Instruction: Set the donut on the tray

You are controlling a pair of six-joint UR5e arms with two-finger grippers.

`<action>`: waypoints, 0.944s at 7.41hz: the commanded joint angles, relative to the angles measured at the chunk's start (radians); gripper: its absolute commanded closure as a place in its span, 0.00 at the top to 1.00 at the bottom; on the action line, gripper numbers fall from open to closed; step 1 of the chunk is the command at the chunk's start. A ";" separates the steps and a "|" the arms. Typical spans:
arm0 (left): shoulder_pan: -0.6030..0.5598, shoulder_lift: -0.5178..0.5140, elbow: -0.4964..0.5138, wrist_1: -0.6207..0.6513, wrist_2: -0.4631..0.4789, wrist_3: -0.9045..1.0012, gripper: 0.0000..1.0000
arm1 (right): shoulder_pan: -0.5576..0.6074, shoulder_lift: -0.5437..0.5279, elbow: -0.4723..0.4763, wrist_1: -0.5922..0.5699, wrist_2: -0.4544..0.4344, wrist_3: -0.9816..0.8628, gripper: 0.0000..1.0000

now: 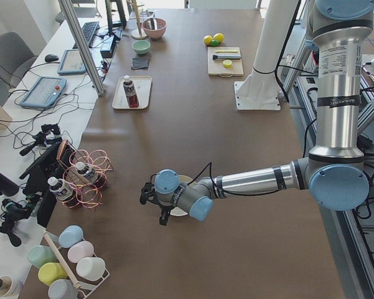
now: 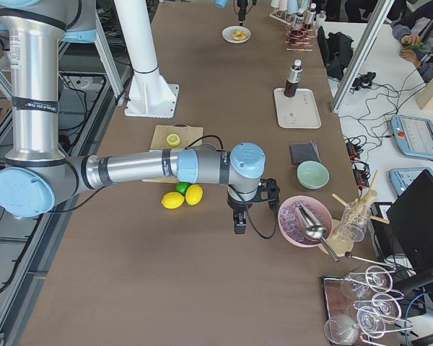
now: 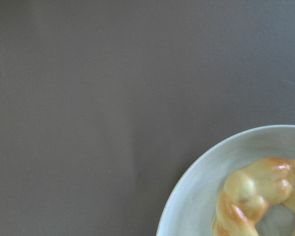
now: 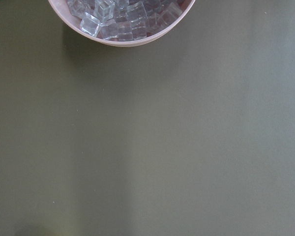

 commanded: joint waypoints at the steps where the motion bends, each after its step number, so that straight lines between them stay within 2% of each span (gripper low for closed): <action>1: 0.012 0.003 0.011 -0.011 -0.001 -0.018 0.84 | 0.000 0.000 0.002 -0.001 0.015 0.000 1.00; 5: 0.041 0.011 0.043 -0.057 -0.003 -0.023 0.72 | 0.000 -0.002 0.002 -0.001 0.031 0.000 1.00; 7: 0.042 0.011 0.051 -0.057 -0.001 -0.021 0.52 | 0.000 -0.002 0.002 0.001 0.029 0.000 1.00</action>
